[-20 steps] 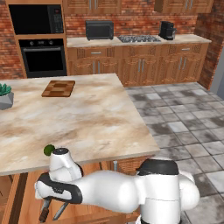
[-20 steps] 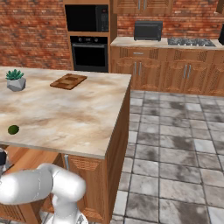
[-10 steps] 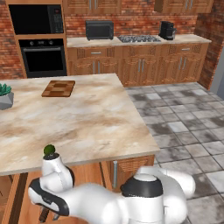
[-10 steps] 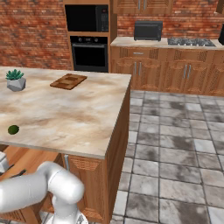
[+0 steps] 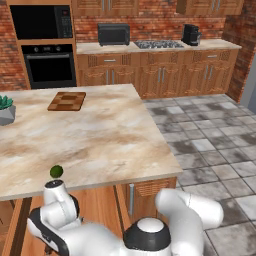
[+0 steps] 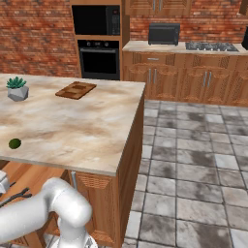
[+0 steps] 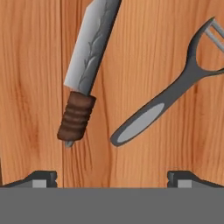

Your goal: Open the drawer on the left and place the cutting tools on the cutting board.

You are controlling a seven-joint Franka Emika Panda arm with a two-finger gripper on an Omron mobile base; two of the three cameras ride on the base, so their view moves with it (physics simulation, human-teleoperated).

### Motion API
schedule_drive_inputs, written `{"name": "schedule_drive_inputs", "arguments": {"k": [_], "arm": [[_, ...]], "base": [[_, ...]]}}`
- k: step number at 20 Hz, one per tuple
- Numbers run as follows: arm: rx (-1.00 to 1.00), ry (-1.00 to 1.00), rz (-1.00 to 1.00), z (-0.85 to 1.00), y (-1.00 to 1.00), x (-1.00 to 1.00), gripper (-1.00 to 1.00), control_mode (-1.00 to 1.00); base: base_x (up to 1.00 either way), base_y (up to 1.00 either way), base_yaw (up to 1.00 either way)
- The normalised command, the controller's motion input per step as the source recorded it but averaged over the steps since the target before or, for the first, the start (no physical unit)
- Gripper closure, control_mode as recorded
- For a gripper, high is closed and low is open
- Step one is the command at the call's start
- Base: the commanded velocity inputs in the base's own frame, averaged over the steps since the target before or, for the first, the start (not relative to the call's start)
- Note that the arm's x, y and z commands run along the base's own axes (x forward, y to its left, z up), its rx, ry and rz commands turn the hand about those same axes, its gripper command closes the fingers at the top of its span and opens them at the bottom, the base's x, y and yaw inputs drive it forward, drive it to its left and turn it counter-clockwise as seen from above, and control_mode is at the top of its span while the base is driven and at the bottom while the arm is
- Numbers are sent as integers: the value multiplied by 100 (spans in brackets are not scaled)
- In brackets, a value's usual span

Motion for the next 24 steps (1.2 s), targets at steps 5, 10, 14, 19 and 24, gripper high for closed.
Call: {"name": "schedule_drive_inputs", "arguments": {"k": [5, 10, 14, 19, 24], "arm": [[0, 0, 0, -22, 18, 9, -100, -100], [0, 0, 0, -23, 24, 10, -100, -100], [0, 0, -1, -23, 24, 8, -100, -100], [-3, 0, 0, -26, 18, 8, -100, -100], [-4, -1, 0, -25, 13, 10, -100, -100]], "base": [[0, 0, 0], [0, 0, 0], [0, 0, 0], [0, 0, 0], [0, 0, 0]]}}
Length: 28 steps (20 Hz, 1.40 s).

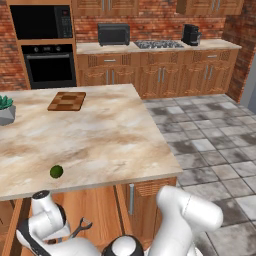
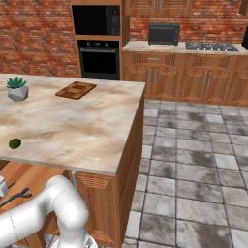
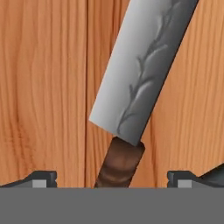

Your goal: Open the drawer on the left and place the cutting tools on the cutting board.

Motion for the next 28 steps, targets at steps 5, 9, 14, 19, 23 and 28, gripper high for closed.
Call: {"name": "schedule_drive_inputs", "arguments": {"k": [5, 9, 14, 19, 23, 28], "arm": [[-3, 0, 0, -21, 7, 2, -100, -100], [0, 0, 0, -25, 7, 0, -100, -100], [-3, 0, 0, -13, 5, 0, 100, -100], [0, -4, 0, 0, 0, -5, 100, -100], [12, -17, -7, 42, 0, -8, 100, -100], [16, -14, -11, 70, -1, -2, 100, -100]], "base": [[0, 0, 0], [0, 0, 0], [0, 0, 0], [0, 0, 0], [0, 0, 0], [0, 0, 0]]}}
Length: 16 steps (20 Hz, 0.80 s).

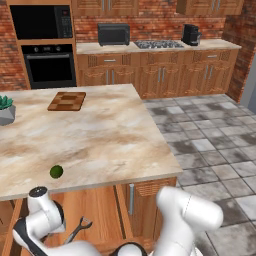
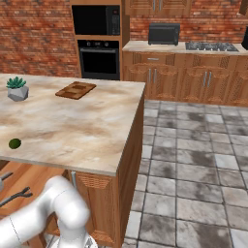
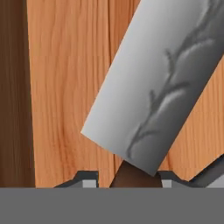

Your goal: Open the drawer on the left and place the cutting tools on the cutting board.

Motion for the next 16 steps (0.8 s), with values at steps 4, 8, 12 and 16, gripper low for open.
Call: {"name": "schedule_drive_inputs", "arguments": {"k": [4, 8, 12, 16], "arm": [[12, -1, -5, 69, -8, -67, 100, -100], [18, -2, -7, 85, -12, -86, 100, -100], [21, -17, -15, 100, -19, -43, 100, -100], [21, -20, -11, 100, -62, -12, 100, -100]], "base": [[0, 0, 0], [0, 0, 0], [0, 0, 0], [0, 0, 0]]}}
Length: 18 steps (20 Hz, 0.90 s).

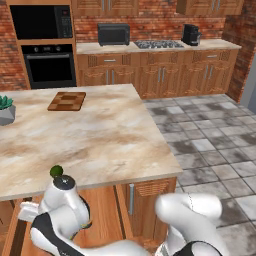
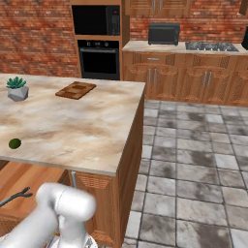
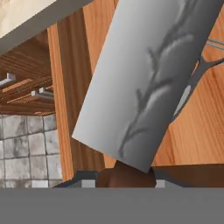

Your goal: Open the drawer on the left and place the cutting tools on the cutting board.

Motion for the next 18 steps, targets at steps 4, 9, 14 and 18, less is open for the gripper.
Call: {"name": "schedule_drive_inputs", "arguments": {"k": [4, 9, 14, 18], "arm": [[16, -17, -7, 96, -99, 0, 100, -100], [15, -16, -6, 87, -100, 0, 100, -100], [15, -11, -5, 85, -100, 0, 100, -100], [11, -2, -7, 90, -100, 0, 100, -100]], "base": [[0, 0, 0], [0, 0, 0], [0, 0, 0], [0, 0, 0]]}}
